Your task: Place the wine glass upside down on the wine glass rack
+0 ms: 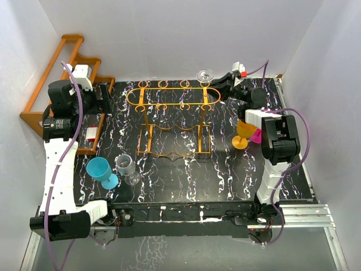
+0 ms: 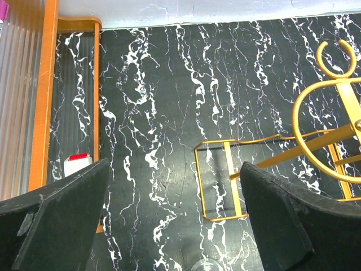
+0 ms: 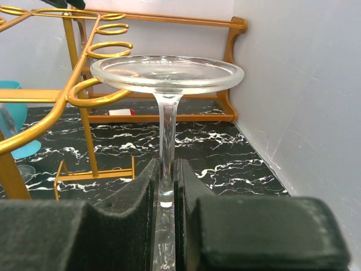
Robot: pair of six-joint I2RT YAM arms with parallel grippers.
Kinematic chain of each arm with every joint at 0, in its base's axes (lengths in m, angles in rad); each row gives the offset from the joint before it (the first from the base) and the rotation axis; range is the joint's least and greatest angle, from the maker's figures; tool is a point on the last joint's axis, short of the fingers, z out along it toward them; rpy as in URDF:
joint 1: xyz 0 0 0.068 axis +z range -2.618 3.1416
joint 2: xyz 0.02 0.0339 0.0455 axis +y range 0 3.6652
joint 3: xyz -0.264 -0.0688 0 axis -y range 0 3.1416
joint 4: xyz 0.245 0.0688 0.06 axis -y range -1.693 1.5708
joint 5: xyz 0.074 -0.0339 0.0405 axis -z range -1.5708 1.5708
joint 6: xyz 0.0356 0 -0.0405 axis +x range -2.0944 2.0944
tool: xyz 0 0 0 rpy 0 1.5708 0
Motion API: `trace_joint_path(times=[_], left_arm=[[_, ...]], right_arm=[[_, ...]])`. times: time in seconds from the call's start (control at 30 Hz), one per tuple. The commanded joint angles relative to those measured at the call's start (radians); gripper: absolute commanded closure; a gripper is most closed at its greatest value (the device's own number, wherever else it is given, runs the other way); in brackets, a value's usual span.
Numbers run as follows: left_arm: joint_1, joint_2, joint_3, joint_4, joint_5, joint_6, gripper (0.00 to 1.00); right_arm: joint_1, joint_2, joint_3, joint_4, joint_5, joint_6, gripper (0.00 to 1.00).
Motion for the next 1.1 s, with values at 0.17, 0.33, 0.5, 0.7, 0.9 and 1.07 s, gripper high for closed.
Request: trace_joint_path(times=[0.17, 0.33, 0.5, 0.7, 0.9, 1.07], left_arm=[[0.009, -0.008, -0.025, 0.012, 0.025, -0.015, 0.03], [0.008, -0.004, -0.026, 0.013, 0.029, -0.016, 0.03], [0.009, 0.001, -0.026, 0.012, 0.041, -0.019, 0.03], [0.009, 0.017, -0.025, 0.008, 0.067, -0.028, 0.03], [0.008, 0.043, -0.011, -0.014, 0.057, -0.019, 0.03], [0.009, 0.051, -0.006, -0.016, 0.078, -0.023, 0.03]], right_arm=[[-0.014, -0.055, -0.014, 0.316, 0.034, 0.014, 0.92], [-0.014, -0.057, 0.001, 0.33, 0.04, 0.026, 0.92], [-0.012, -0.044, 0.029, 0.333, 0.034, 0.04, 0.92], [-0.007, -0.033, 0.058, 0.328, 0.031, 0.034, 0.92], [-0.007, -0.026, 0.084, 0.309, 0.015, 0.009, 0.92], [-0.007, -0.009, 0.12, 0.299, 0.001, 0.008, 0.92]])
